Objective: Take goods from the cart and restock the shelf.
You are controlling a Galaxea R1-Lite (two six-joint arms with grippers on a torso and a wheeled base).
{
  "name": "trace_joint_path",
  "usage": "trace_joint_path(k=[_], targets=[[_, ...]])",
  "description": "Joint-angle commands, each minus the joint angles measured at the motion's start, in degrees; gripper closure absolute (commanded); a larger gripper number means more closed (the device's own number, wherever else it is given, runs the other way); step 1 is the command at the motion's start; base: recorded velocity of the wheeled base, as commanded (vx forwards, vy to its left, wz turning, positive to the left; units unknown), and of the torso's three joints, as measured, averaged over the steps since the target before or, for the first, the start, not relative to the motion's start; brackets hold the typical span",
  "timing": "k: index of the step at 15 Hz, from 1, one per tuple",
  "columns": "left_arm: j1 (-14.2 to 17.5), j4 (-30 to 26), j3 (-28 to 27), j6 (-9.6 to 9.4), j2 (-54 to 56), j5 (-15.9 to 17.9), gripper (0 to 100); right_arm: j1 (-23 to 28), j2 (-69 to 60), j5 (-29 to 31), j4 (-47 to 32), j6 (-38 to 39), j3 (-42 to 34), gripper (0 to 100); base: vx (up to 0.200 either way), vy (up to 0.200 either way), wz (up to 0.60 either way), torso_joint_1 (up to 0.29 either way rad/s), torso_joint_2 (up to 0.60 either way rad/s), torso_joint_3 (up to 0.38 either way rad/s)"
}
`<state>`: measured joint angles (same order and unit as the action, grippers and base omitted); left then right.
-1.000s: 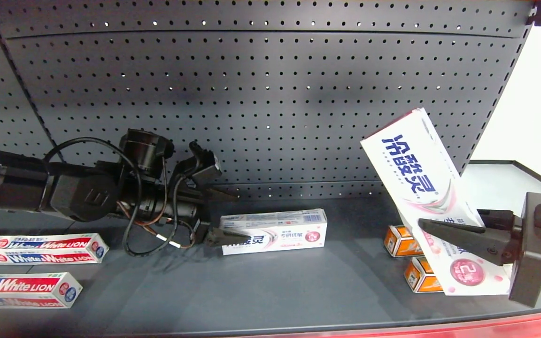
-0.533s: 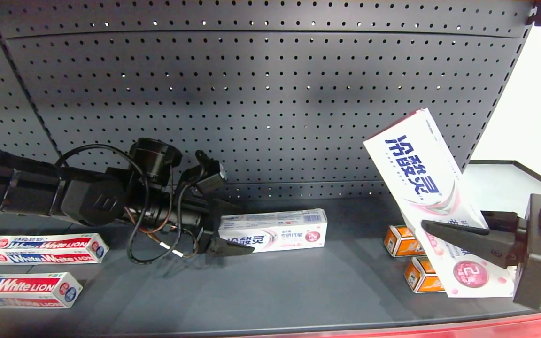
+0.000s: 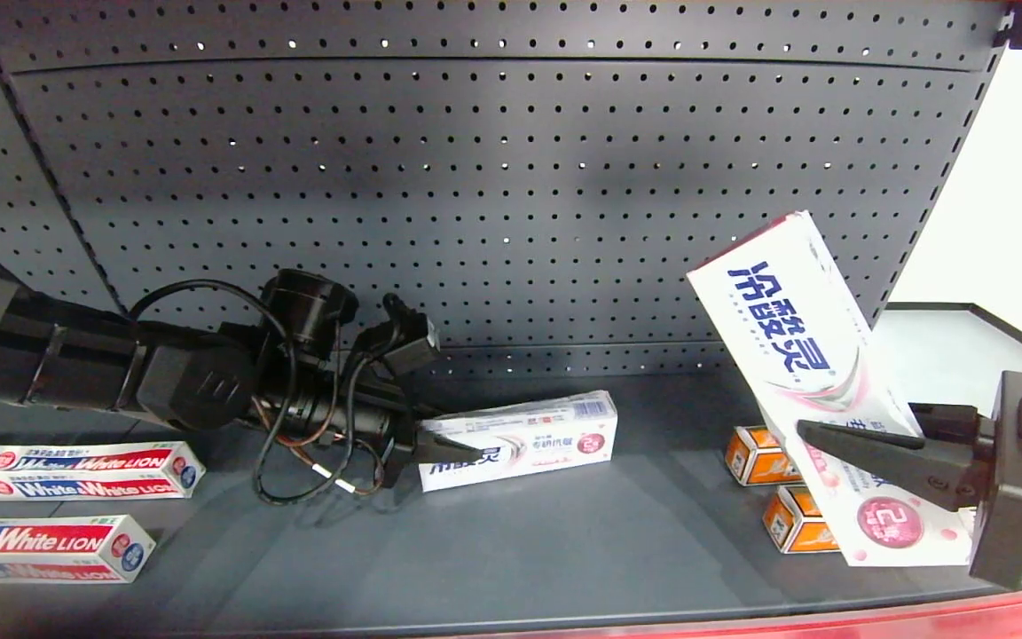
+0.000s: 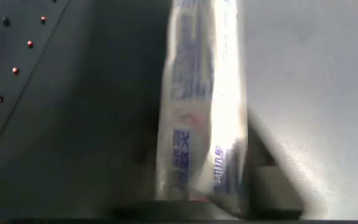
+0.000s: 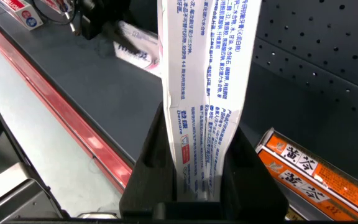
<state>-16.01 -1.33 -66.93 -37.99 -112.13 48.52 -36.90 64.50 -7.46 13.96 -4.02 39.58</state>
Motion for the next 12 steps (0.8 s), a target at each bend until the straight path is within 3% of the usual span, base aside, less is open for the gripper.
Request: trace_joint_path(k=[1, 2, 6, 8, 10, 12], targets=[[-0.6, 0.4, 0.1, -0.42, 0.2, 1.1, 100, 0.0, 0.1, 0.0, 0.0, 0.0, 0.0, 100, 0.0, 0.0, 0.0, 0.0, 0.0, 0.0], [-0.7, 0.2, 0.3, -1.56, 0.5, 3.7, 100, 0.0, 0.2, 0.0, 0.0, 0.0, 0.0, 100, 0.0, 0.0, 0.0, 0.0, 0.0, 0.0], [-1.5, -0.2, 2.2, -3.15, 3.6, 4.0, 100, -0.1, 0.4, 0.0, 0.0, 0.0, 0.1, 100, 0.0, 0.0, 0.0, 0.0, 0.0, 0.0], [-2.3, -0.2, 5.8, -4.38, 6.1, 4.1, 100, -0.1, 0.4, 0.0, 0.0, 0.0, 0.1, 100, 0.0, 0.0, 0.0, 0.0, 0.0, 0.0], [-2.9, -0.2, 10.6, -6.75, 8.8, 4.1, 100, 0.0, 0.3, 0.0, 0.0, 0.0, 0.1, 100, 0.0, 0.0, 0.0, 0.0, 0.0, 0.0], [-3.1, -0.2, 14.2, -7.1, 11.1, 4.2, 100, -0.1, 0.4, 0.0, 0.0, 0.0, 0.1, 100, 0.0, 0.0, 0.0, 0.0, 0.0, 0.0]])
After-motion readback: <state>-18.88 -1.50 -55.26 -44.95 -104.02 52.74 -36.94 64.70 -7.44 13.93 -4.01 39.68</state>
